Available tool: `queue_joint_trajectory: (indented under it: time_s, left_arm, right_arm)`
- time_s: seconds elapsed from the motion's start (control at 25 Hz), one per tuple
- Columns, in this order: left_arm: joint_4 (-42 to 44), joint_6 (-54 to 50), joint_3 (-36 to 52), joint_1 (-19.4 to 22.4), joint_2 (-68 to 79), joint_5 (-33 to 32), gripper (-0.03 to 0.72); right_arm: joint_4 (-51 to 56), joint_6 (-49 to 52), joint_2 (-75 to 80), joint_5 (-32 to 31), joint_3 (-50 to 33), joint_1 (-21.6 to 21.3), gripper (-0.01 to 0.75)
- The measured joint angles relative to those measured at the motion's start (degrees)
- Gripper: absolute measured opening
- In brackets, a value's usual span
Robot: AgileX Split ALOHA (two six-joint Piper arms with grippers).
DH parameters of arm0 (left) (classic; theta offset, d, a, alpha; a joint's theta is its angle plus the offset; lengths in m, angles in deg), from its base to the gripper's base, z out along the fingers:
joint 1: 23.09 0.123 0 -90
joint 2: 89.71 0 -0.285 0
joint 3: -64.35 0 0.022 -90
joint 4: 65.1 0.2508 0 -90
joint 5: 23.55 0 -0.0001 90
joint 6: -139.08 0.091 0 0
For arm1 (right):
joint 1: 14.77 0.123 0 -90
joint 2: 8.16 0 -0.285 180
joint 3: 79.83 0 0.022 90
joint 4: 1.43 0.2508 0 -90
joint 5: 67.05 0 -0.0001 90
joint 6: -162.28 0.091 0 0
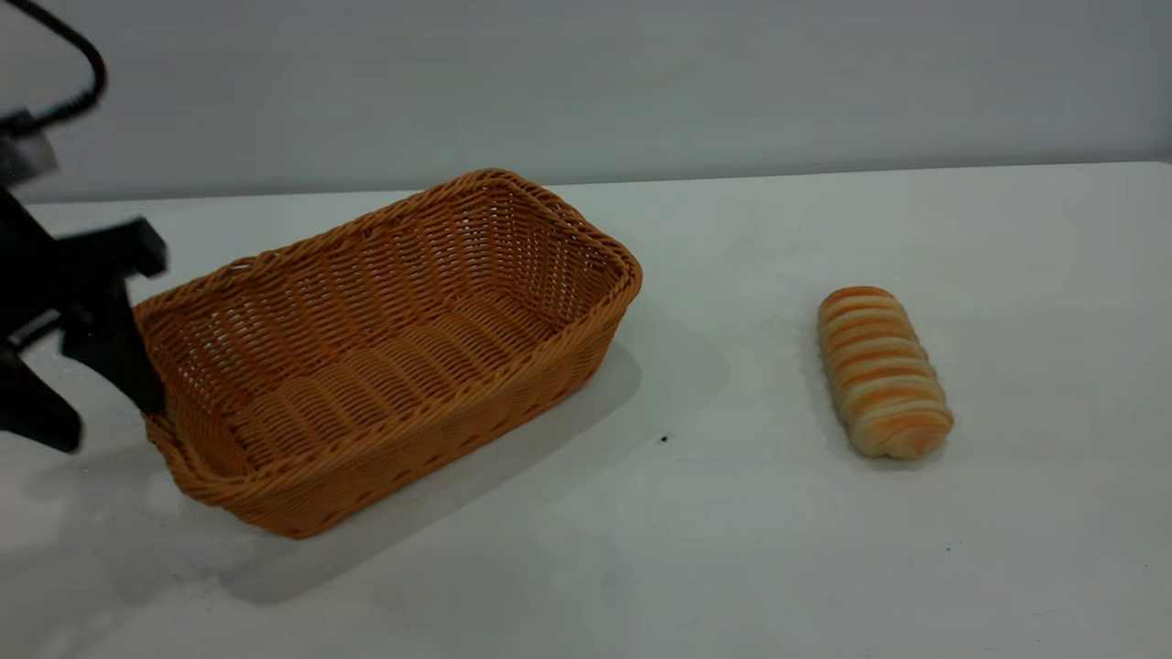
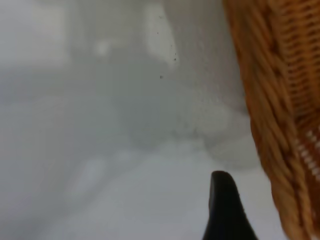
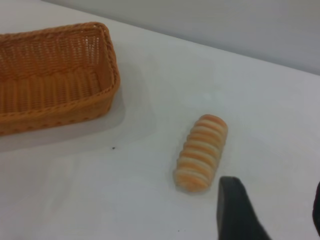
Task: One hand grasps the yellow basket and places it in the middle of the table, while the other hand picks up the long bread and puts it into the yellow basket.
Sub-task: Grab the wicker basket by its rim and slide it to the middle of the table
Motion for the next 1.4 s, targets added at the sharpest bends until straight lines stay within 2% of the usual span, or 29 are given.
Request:
queue_joint_trajectory:
  time_s: [0.56, 0.64, 0.72, 0.84, 0.88, 1.24, 1.4]
  left_arm:
    - [-5.9, 2.1, -0.6, 0.0, 8.1, 9.0, 0.496]
    - [-6.8, 3.3, -1.2, 0.0, 9.0, 9.6, 0.466]
    - [-7.8, 5.2, -1.6, -0.1, 9.2, 11.4, 0.376]
    - [-10.3, 5.7, -2.1, -0.1, 9.3, 13.7, 0.149]
    - [-11.0, 5.8, -2.2, -0.1, 9.3, 14.4, 0.117]
    - [-11.0, 6.5, -2.4, -0.1, 9.4, 13.3, 0.121]
    - [-11.0, 10.6, -5.1, -0.1, 9.6, 8.7, 0.121]
  right_arm:
    - [0.0, -0.3, 0.0, 0.0, 0.0, 0.0, 0.414]
    - [0.0, -0.3, 0.0, 0.0, 0.0, 0.0, 0.414]
    - [0.0, -0.3, 0.0, 0.0, 0.0, 0.0, 0.414]
    - [-0.1, -0.4, 0.0, 0.0, 0.0, 0.0, 0.414]
    - [-0.1, -0.4, 0.0, 0.0, 0.0, 0.0, 0.414]
    - [-0.1, -0.4, 0.0, -0.1, 0.0, 0.0, 0.414]
    - [-0.1, -0.4, 0.0, -0.1, 0.0, 0.0, 0.414]
